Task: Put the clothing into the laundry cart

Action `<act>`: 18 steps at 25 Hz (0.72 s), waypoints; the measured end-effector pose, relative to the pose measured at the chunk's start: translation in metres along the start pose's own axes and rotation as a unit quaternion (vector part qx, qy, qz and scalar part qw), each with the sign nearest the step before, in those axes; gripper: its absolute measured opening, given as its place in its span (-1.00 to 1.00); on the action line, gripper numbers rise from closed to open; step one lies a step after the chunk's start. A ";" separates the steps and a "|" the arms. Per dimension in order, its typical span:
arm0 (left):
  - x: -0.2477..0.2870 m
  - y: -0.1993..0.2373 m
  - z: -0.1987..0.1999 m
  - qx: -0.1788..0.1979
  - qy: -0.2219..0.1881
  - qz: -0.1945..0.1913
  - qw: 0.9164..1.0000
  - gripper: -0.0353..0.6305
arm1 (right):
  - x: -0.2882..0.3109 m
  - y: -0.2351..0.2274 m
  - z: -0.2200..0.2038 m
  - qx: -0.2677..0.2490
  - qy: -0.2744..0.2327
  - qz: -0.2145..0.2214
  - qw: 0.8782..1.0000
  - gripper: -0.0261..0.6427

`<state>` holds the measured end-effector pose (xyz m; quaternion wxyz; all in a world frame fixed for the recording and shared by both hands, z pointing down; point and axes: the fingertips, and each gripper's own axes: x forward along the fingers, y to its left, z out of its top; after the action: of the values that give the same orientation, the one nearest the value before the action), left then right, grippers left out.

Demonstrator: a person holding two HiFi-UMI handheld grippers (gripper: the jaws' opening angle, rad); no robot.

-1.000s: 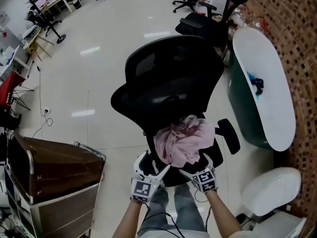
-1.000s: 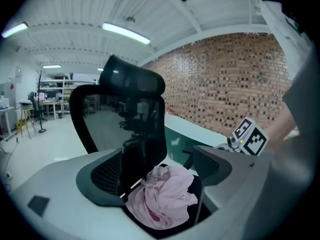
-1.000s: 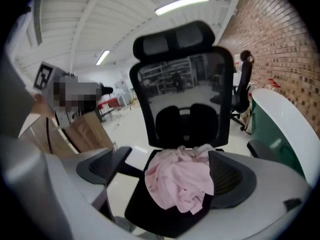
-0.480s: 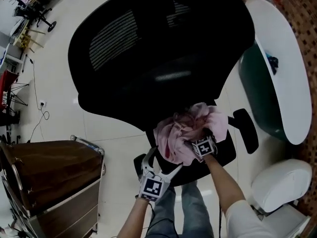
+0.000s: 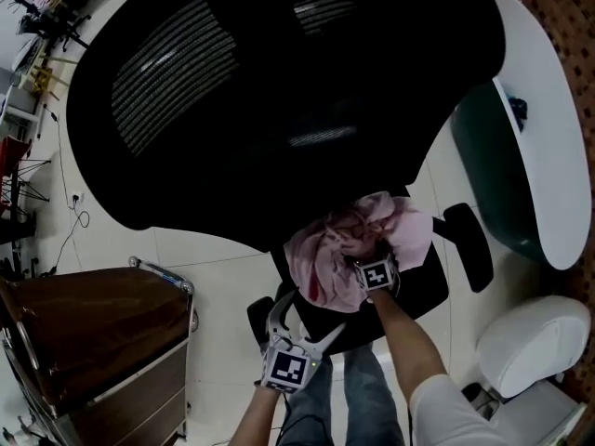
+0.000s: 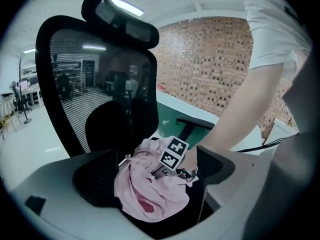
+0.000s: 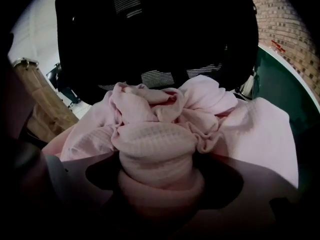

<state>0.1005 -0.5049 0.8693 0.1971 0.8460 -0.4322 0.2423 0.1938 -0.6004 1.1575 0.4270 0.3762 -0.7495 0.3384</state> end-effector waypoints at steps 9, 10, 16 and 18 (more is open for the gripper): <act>-0.026 0.003 0.024 -0.020 -0.035 0.018 0.999 0.56 | -0.050 0.033 0.027 0.088 -0.091 0.125 0.984 -0.46; -0.030 0.003 0.028 -0.020 -0.039 0.019 0.999 0.56 | -0.067 0.038 0.036 0.093 -0.113 0.134 0.980 -0.46; -0.064 -0.005 0.081 -0.029 -0.073 0.038 0.996 0.56 | -0.207 0.053 0.086 0.098 -0.226 0.171 0.954 -0.48; -0.071 -0.002 0.108 -0.035 -0.098 0.044 0.994 0.55 | -0.260 0.051 0.116 0.085 -0.270 0.176 0.943 -0.48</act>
<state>0.0916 -0.5173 0.7412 0.1723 0.8382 -0.4946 0.1520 0.1974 -0.6003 0.8686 0.1084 0.3506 -0.8593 0.3563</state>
